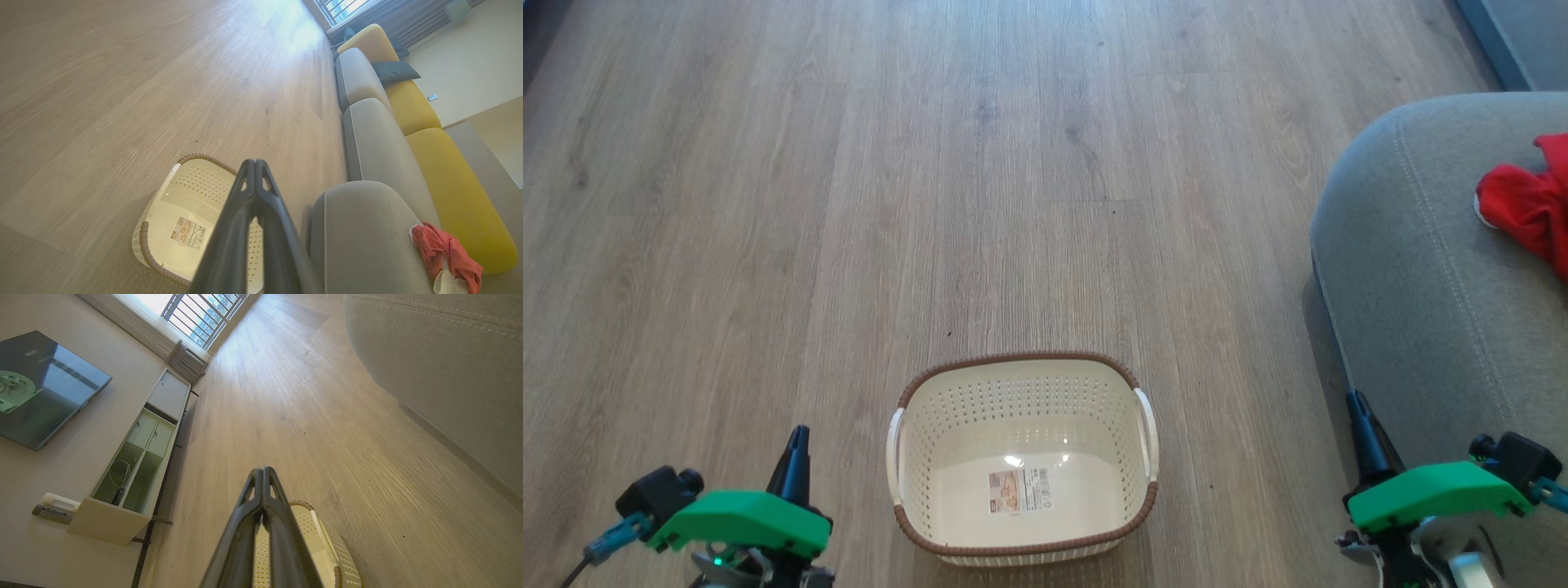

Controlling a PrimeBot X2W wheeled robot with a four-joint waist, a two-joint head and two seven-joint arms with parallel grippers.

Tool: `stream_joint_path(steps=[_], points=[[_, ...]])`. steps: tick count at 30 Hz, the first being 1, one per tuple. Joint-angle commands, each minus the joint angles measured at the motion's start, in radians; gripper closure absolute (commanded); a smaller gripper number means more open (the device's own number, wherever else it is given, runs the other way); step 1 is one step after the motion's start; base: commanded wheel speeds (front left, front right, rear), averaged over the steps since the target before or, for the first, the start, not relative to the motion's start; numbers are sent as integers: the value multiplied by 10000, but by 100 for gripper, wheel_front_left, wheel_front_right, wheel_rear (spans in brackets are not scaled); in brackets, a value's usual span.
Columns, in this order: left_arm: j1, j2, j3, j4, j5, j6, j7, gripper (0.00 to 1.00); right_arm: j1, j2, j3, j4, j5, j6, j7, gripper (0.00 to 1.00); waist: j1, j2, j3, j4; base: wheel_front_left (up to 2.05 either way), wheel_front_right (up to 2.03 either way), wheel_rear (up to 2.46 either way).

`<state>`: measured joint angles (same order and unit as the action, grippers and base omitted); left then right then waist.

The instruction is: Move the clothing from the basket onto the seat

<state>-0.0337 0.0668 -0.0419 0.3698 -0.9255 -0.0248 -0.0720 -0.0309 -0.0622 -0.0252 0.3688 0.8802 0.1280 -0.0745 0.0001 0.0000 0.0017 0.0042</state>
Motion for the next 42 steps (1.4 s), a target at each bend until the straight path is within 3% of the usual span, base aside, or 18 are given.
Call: stream_joint_path(steps=[1,42], points=[[-529,18,293,-410,-344,-140,79,100,-525,26,14,-422,374,15,84,100,-1,0,0,-1,0,0,0],[-669,-101,1112,-948,-4533,-733,1227,100,-684,87,-570,-951,4836,23,1245,100,-1,0,9,-28,0,0,0]])
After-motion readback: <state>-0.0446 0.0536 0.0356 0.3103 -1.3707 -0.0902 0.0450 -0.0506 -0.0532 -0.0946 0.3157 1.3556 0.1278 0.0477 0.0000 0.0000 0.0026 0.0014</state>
